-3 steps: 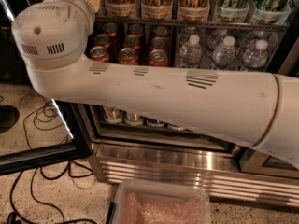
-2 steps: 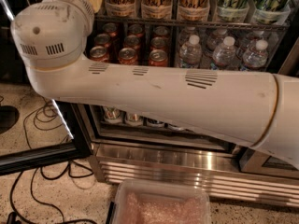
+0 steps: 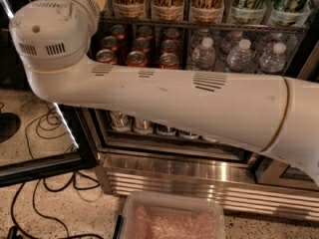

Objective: Pick redbull can from top shelf of fridge

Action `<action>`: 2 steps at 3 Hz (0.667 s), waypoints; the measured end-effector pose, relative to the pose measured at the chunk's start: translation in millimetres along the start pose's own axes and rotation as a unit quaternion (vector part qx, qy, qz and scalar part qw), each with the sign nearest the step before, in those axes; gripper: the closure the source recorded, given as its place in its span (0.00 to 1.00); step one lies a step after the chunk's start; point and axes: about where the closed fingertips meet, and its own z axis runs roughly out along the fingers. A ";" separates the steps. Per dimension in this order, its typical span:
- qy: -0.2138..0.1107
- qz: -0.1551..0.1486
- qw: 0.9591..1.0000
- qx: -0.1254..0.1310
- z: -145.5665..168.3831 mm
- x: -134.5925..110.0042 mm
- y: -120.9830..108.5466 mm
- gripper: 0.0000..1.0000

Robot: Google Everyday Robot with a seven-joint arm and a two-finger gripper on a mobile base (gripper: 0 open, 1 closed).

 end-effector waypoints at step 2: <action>0.003 0.011 1.000 0.002 1.2 -2.5 10.2 0.37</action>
Offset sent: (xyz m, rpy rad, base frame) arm -0.0005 0.0182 -0.0031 0.0892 0.0204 -0.0022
